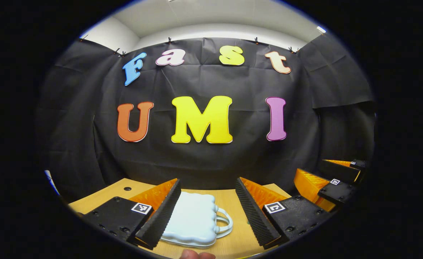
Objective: First open the suitcase, pack the skin care products into it, and then close the suitcase.
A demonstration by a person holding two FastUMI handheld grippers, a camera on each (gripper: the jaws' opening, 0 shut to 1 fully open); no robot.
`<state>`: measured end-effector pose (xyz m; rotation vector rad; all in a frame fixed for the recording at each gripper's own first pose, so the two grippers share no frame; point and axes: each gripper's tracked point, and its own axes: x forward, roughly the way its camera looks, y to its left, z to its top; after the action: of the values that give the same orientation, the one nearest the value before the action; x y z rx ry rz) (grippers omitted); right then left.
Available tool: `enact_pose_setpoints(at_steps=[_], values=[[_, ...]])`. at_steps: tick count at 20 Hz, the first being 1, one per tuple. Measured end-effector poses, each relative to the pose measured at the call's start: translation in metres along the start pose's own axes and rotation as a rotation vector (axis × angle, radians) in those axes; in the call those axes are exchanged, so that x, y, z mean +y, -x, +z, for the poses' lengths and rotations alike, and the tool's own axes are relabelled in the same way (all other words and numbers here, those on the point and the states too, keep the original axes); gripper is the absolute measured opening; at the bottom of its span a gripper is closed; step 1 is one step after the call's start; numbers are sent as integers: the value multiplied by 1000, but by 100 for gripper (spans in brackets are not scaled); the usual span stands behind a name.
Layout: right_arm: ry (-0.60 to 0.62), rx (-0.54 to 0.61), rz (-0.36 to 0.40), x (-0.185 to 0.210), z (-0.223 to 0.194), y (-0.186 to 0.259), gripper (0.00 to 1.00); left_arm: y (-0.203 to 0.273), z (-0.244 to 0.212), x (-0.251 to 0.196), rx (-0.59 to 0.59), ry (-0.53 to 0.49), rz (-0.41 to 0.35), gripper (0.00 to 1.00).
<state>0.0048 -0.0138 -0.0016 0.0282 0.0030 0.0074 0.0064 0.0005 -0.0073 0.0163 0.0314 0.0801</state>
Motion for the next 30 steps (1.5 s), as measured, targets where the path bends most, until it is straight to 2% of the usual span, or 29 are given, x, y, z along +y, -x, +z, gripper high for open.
enact_pose_setpoints(at_steps=[9, 12, 13, 17, 19, 23, 26, 27, 30], values=[[4, 15, -19, -10, -7, 0, 80, -1, -14, -3, 42, -9, -8, 98], [13, 18, -29, -21, -9, 0, 80, -1, -18, -9, 41, -54, -26, 97], [19, 22, -33, -27, -12, 1, 80, -2, -22, -13, 48, -77, -39, 97], [45, 37, -78, -62, -17, 5, 79, -8, -49, -43, 119, -130, -175, 98], [64, 59, -119, -89, -25, 9, 77, -12, -73, -56, 178, -207, -235, 98], [74, 109, -220, -151, -43, 23, 79, -28, -136, -75, 324, -432, -382, 98], [62, 157, -309, -194, -61, 35, 77, -45, -179, -71, 415, -604, -417, 97], [56, 162, -335, -206, -64, 38, 80, -50, -192, -70, 449, -667, -422, 97], [41, 185, -384, -228, -73, 48, 79, -63, -231, -63, 556, -865, -470, 97]])
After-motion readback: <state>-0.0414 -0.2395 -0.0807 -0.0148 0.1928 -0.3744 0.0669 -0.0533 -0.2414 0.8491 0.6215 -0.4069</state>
